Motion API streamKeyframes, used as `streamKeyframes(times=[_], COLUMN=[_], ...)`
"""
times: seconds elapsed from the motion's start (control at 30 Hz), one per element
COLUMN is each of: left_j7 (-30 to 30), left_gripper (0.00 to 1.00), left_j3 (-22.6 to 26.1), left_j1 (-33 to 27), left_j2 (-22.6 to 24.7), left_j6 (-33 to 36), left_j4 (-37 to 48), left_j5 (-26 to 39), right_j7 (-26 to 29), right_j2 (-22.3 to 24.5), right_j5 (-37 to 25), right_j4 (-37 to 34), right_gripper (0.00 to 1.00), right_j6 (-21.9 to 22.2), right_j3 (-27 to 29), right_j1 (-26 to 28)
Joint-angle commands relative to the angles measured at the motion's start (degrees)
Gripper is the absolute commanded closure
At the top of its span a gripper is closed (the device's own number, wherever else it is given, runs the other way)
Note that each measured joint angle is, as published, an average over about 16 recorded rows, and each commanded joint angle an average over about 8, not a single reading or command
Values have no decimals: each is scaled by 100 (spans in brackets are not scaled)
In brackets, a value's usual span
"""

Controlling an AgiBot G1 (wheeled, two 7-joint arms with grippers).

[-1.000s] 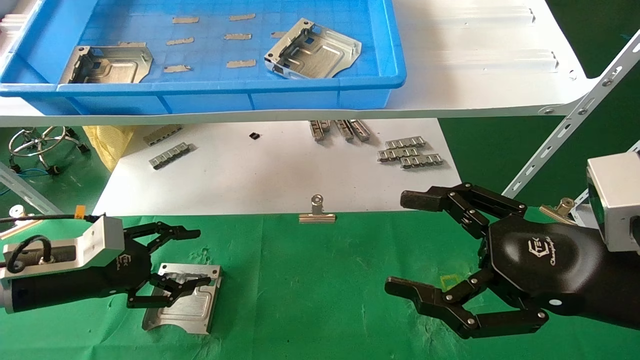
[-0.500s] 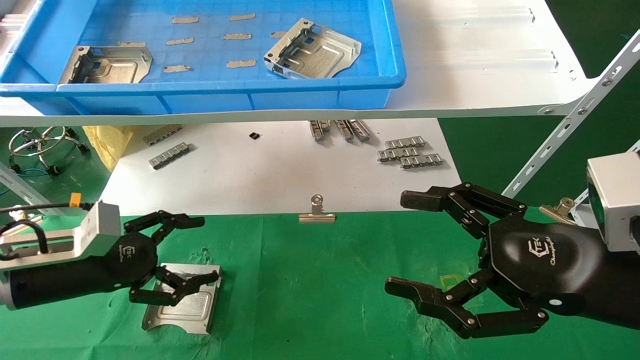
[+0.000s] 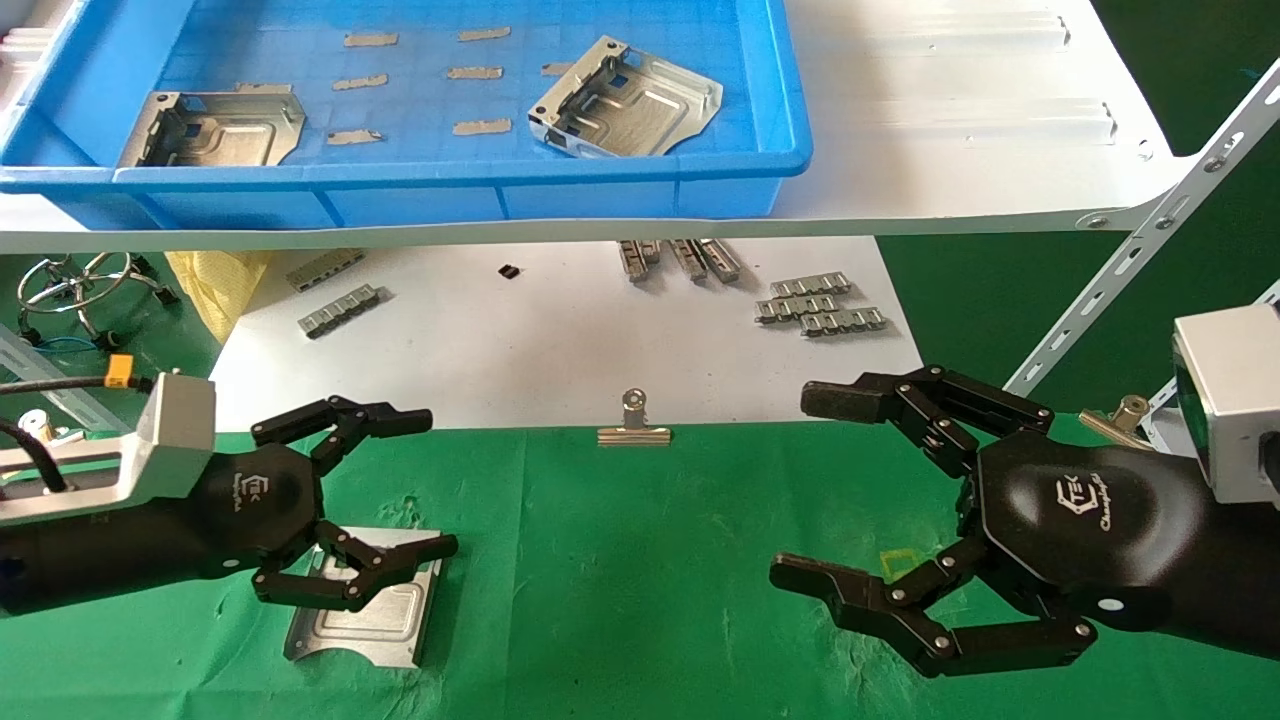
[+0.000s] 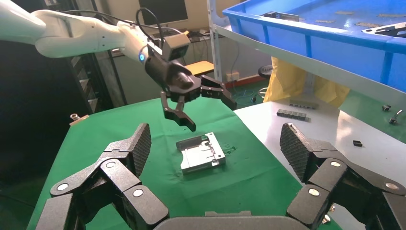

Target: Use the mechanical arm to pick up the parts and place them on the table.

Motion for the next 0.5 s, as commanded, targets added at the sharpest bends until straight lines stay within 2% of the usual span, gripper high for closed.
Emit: streamKeyframes(times=[0.03, 0.5], left_j7=[-157, -1240], left_gripper=[0, 0], left_j3=[-102, -807], left_j1=[81, 644], left_j2=[-45, -358], left_j6=[-19, -153], left_j4=[-224, -1775], left_j5=[-37, -292], right_j7=[0, 0], right_j2=[0, 0], right_j5=[0, 0], right_j4=[0, 0], right_gripper=[0, 0], right_j6=[0, 0], right_j3=[0, 0], right_j1=[0, 0])
